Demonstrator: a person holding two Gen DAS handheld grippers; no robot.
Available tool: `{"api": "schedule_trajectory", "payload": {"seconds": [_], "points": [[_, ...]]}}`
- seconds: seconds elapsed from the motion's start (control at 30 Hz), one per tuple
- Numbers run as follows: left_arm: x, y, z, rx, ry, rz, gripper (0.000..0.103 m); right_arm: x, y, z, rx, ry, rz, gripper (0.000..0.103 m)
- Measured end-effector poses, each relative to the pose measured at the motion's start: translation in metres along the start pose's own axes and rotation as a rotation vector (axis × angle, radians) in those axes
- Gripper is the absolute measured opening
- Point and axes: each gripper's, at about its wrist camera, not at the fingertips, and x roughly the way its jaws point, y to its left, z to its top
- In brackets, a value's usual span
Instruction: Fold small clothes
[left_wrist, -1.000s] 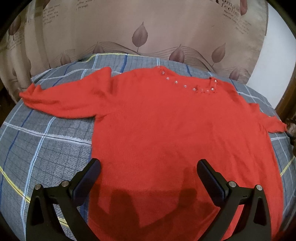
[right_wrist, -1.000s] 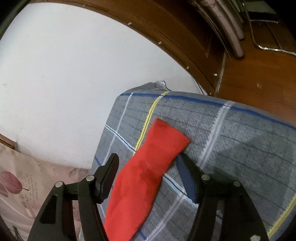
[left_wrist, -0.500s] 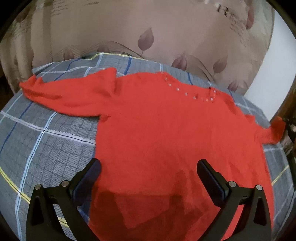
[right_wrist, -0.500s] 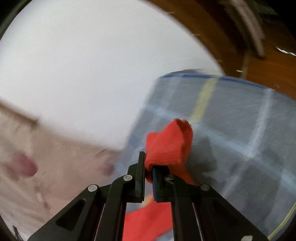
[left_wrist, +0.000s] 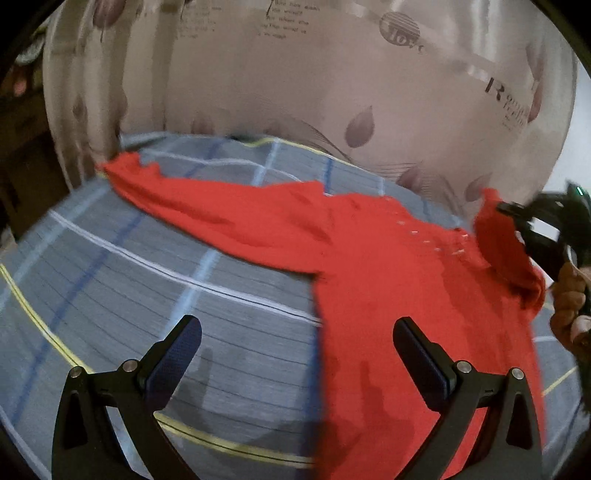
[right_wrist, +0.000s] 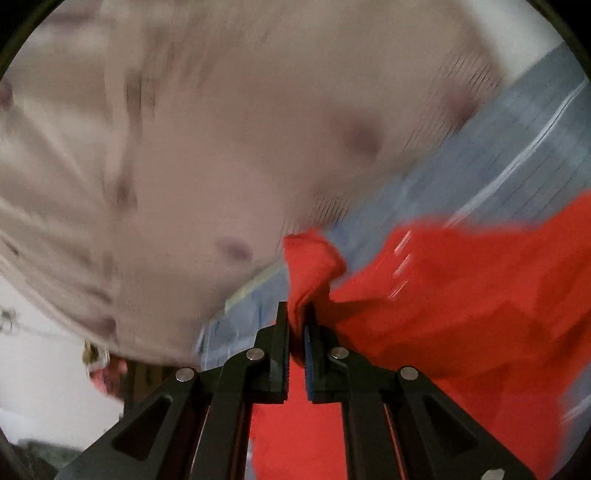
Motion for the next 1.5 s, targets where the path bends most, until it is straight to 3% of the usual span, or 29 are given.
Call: {"api": "schedule_trajectory", "payload": {"seconds": [0.13, 0.2, 0.37, 0.53, 0.6, 0.73, 0.83, 1.0, 1.13, 1.23, 1.33, 1.43, 1.5], "points": [[0.003, 0.016, -0.008, 0.018, -0.019, 0.014, 0.103, 0.062, 0.025, -0.045, -0.085, 0.102, -0.053, 0.007], [0.008, 0.025, -0.009, -0.020, 0.020, -0.016, 0.103, 0.080, 0.030, -0.058, -0.118, 0.125, -0.081, 0.007], [0.011, 0.046, -0.010, -0.138, 0.023, -0.096, 0.103, 0.100, 0.041, -0.071, -0.208, 0.140, -0.142, 0.010], [0.011, 0.055, -0.011, -0.192, 0.012, -0.127, 0.103, 0.110, 0.046, -0.075, -0.227, 0.171, -0.132, 0.013], [0.010, 0.054, -0.011, -0.194, 0.011, -0.126, 0.103, 0.116, 0.050, -0.080, -0.235, 0.194, -0.096, 0.027], [0.011, 0.052, -0.010, -0.185, 0.013, -0.118, 0.103, 0.118, 0.058, -0.091, -0.232, 0.265, 0.071, 0.030], [0.012, 0.054, -0.010, -0.194, 0.018, -0.118, 0.103, 0.088, 0.056, -0.091, -0.284, 0.212, 0.094, 0.032], [0.012, 0.057, -0.010, -0.205, 0.018, -0.126, 0.103, 0.001, 0.012, -0.080, -0.248, 0.062, 0.046, 0.061], [0.001, 0.043, -0.006, -0.128, -0.023, -0.248, 0.103, -0.062, -0.047, -0.074, -0.150, -0.007, -0.035, 0.061], [-0.003, 0.016, 0.007, -0.008, 0.006, -0.348, 0.103, -0.095, -0.072, -0.079, -0.137, -0.047, -0.085, 0.061], [0.014, -0.002, 0.025, 0.042, 0.061, -0.407, 0.103, -0.112, -0.087, -0.089, -0.115, -0.060, -0.074, 0.062], [0.040, -0.018, 0.044, 0.017, 0.125, -0.493, 0.100, -0.106, -0.089, -0.101, -0.153, -0.044, -0.100, 0.063], [0.058, -0.028, 0.055, 0.022, 0.152, -0.499, 0.089, -0.106, -0.088, -0.105, -0.170, -0.030, -0.094, 0.063]]}}
